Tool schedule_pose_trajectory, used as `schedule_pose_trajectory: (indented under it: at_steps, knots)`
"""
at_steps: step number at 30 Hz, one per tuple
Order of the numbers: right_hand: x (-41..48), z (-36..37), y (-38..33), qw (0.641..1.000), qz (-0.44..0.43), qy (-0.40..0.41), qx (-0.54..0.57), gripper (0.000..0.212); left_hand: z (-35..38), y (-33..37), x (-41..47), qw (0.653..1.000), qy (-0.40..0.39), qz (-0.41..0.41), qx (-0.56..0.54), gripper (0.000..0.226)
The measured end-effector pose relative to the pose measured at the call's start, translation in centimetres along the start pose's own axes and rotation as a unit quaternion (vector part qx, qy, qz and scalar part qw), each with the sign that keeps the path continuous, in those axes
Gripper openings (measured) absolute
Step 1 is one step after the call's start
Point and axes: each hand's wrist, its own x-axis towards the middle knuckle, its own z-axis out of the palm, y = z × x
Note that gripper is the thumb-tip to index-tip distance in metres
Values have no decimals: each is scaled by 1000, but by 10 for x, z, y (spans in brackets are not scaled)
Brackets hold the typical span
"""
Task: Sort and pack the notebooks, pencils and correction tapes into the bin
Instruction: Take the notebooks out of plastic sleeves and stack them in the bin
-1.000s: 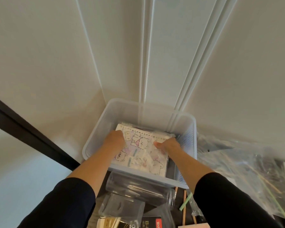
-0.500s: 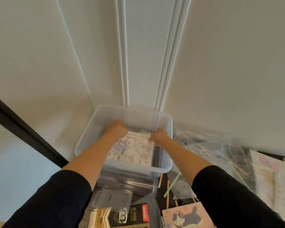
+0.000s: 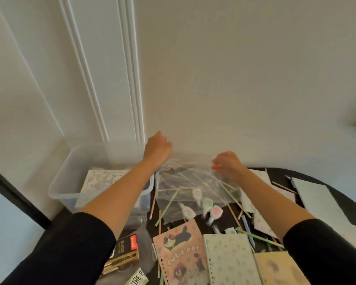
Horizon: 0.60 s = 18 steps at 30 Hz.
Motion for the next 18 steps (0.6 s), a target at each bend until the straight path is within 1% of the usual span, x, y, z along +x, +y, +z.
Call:
schedule_pose_trajectory:
  at_steps: [2,4,6,8,9,10,11,14,16,18]
  knots:
    - [-5,-38,29,999,9,40,-19,30,31,14,-21,999,-39,16,14,24]
    - [-8,-67,63,996,40,70,-37,26,66,18,-40,995,-89,21,49,24]
    - [-8,-82,91,994,69,80,-40,22,98,11,-53,985,-139,25,98,26]
    - [-1,-88,115,993,67,88,-37,7,128,-3,-61,975,-169,30,138,31]
    - [6,-89,129,992,56,98,-49,12,145,-11,-66,971,-168,37,163,34]
    - [14,-89,140,991,39,106,-66,22,160,-19,-67,966,-156,54,198,36]
    - [19,-85,146,991,20,112,-76,27,170,-27,-67,957,-137,77,242,38]
    - [43,-71,166,989,-38,108,-96,26,209,-48,-60,917,-72,171,353,45]
    - [60,-61,179,987,-73,106,-96,26,231,-60,-54,902,-38,212,375,48]
    - [69,-54,186,985,-92,99,-111,26,246,-69,-52,896,-20,223,383,50]
